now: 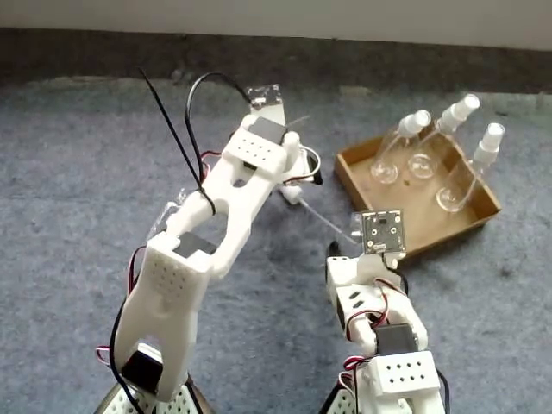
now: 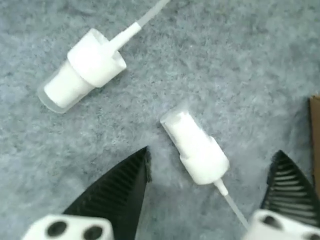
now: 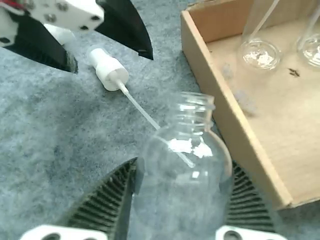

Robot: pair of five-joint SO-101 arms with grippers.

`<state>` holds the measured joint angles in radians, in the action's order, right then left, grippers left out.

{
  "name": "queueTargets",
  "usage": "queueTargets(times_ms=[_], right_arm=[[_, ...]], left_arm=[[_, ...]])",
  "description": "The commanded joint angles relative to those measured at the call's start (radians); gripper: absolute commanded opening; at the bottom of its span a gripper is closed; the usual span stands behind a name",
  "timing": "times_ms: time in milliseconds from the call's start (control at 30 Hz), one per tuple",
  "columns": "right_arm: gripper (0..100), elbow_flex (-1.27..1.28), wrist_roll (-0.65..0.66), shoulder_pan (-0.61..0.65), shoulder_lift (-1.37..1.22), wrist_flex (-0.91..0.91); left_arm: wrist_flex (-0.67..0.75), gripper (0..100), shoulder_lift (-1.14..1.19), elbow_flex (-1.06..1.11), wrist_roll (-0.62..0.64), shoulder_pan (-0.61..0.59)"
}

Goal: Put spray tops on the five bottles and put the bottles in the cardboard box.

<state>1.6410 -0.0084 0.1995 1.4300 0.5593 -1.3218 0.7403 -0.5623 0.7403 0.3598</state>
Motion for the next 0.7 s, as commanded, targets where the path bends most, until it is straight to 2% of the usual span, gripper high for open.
queueTargets(times_ms=[0,100,233,567,667], right_arm=[[19.1,-0.007,0.014,-0.005,0.015,-0.025],[19.1,-0.007,0.014,-0.005,0.015,-0.025],[19.1,-0.007,0.014,-0.005,0.015,-0.025],[19.1,-0.007,0.015,-0.005,0.015,-0.025],[19.1,-0.007,0.015,-0.005,0.015,-0.025]], left_arm=[[-0.012,33,0.015,-0.074,0.034,0.013],[-0.012,27,0.024,-0.076,0.066,0.012],[-0.012,10,0.025,-0.077,0.075,0.007],[-0.014,8,0.025,-0.076,0.072,0.005],[-0.040,8,0.021,-0.077,0.005,0.004]])
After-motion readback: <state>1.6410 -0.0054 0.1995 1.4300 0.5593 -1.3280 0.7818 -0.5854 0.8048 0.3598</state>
